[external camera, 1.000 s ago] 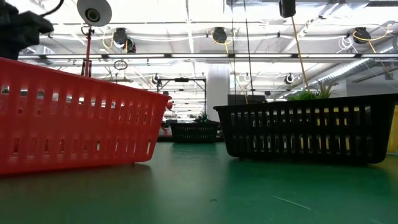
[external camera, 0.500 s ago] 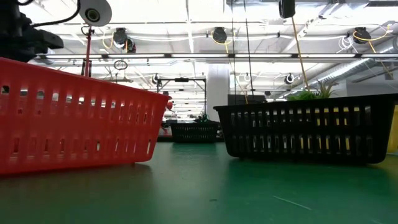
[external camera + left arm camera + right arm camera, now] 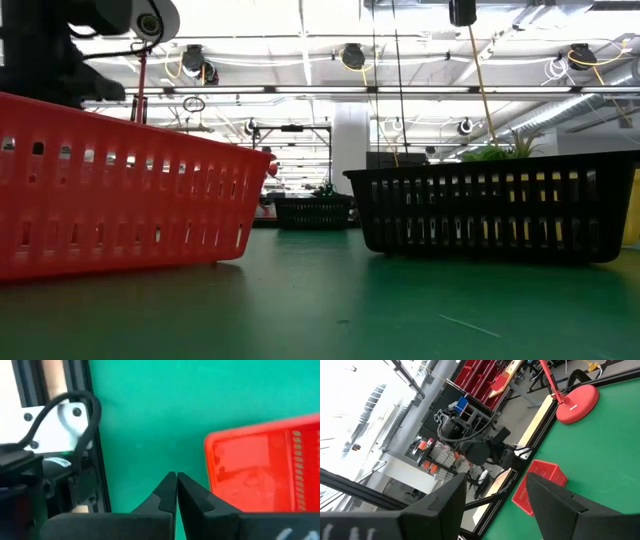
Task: Stack baskets by color
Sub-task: Stack the top red bin on the middle red bin, then stack the bottom black bin on the top stacked black bins
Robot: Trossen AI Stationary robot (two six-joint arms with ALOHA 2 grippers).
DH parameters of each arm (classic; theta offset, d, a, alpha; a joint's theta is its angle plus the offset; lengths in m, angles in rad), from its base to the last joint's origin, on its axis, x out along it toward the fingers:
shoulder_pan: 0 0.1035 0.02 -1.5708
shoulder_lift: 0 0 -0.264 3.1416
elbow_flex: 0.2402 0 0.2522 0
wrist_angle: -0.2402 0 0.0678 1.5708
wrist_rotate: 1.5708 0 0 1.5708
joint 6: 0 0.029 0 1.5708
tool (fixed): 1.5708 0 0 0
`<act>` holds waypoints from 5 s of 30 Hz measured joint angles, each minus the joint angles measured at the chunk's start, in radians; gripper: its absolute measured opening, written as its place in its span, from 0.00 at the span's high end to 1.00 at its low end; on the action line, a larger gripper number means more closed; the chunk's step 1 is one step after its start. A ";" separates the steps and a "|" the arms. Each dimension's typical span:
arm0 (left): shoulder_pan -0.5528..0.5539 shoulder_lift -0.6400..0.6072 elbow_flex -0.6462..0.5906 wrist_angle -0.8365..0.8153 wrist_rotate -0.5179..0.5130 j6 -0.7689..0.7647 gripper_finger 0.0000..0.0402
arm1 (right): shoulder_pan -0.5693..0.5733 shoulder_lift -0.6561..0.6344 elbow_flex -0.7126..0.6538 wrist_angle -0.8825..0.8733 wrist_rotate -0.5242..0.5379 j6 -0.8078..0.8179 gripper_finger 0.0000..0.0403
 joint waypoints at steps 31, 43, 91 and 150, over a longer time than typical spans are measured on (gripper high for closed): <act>0.161 0.113 -0.023 0.192 0.003 0.248 0.96 | 0.049 0.000 0.000 -0.007 0.011 -0.027 0.50; 0.161 0.119 0.005 0.155 0.031 0.322 0.96 | 0.049 0.000 0.000 -0.007 0.011 -0.021 0.50; 0.168 0.057 0.070 0.084 0.094 0.354 0.99 | 0.055 0.000 0.024 0.078 0.040 -0.031 0.50; 0.174 -0.045 0.258 0.362 0.029 0.761 0.95 | -0.124 0.559 0.517 -1.057 -0.572 -0.569 0.31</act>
